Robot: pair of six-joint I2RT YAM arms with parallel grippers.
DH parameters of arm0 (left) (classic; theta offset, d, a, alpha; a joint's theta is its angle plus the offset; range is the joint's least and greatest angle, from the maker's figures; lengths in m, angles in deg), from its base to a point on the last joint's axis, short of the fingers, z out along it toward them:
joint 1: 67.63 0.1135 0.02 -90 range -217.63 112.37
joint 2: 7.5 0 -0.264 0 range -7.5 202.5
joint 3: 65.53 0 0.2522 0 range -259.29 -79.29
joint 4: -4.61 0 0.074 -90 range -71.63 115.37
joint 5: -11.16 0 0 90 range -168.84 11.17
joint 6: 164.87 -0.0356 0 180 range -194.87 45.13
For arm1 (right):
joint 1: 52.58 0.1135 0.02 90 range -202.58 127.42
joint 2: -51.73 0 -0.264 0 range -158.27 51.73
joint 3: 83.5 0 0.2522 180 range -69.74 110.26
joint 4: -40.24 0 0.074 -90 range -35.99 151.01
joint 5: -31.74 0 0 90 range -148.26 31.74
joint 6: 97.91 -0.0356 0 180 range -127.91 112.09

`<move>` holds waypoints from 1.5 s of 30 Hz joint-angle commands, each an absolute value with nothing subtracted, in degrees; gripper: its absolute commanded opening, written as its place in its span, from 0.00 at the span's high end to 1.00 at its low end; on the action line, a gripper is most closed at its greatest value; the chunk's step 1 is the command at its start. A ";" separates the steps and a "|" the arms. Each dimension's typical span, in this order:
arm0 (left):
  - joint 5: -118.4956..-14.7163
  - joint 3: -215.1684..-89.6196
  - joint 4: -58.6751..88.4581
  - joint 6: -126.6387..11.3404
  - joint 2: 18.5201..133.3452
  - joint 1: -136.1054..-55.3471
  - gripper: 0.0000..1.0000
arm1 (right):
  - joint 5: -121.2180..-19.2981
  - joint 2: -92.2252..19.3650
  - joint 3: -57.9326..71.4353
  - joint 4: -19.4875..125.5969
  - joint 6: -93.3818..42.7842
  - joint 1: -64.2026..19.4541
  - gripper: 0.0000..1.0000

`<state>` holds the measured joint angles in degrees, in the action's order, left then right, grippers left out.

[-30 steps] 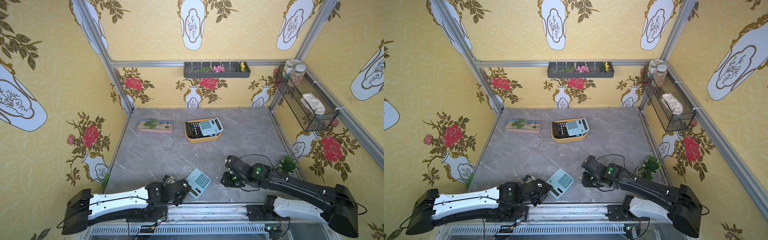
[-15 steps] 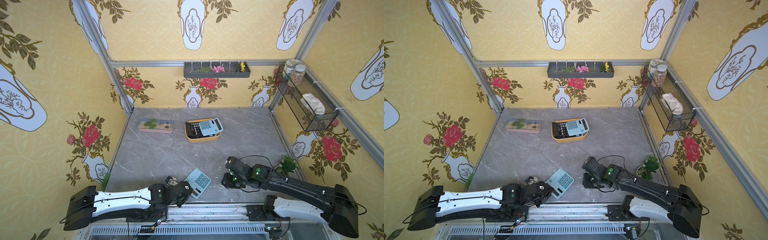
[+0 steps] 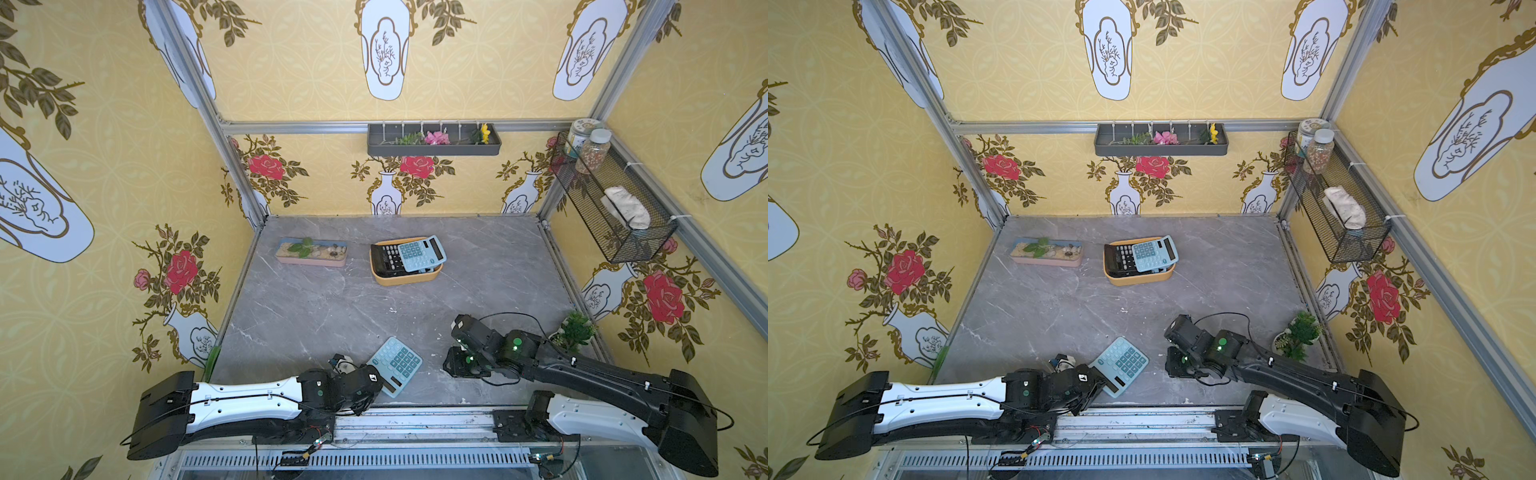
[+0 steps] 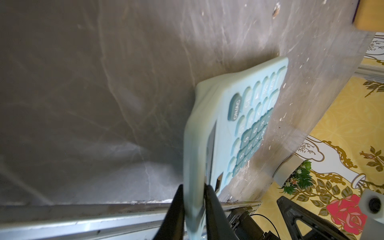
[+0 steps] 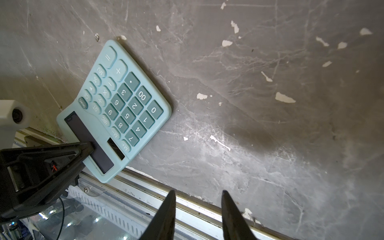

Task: Put the calculator in the storage box
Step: Pick up the calculator at the center of the board, then place the calculator in the storage box.

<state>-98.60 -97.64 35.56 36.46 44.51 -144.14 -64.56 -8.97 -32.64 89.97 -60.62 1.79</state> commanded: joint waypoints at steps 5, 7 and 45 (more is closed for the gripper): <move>-100.27 -99.60 41.05 36.87 42.51 -144.18 0.88 | -64.41 -8.65 -32.89 89.40 -61.20 1.89 0.62; -101.29 -101.88 45.08 34.97 41.12 -144.18 0.90 | -64.32 -8.57 -32.91 89.55 -61.22 1.88 0.62; -45.42 -184.05 64.58 -49.96 100.78 -82.44 0.86 | -70.63 -12.43 -33.71 84.52 -56.33 -4.70 0.63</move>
<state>-49.08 -181.94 67.08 -51.30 98.04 -82.72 -69.64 -12.36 -33.25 86.69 -56.71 -4.52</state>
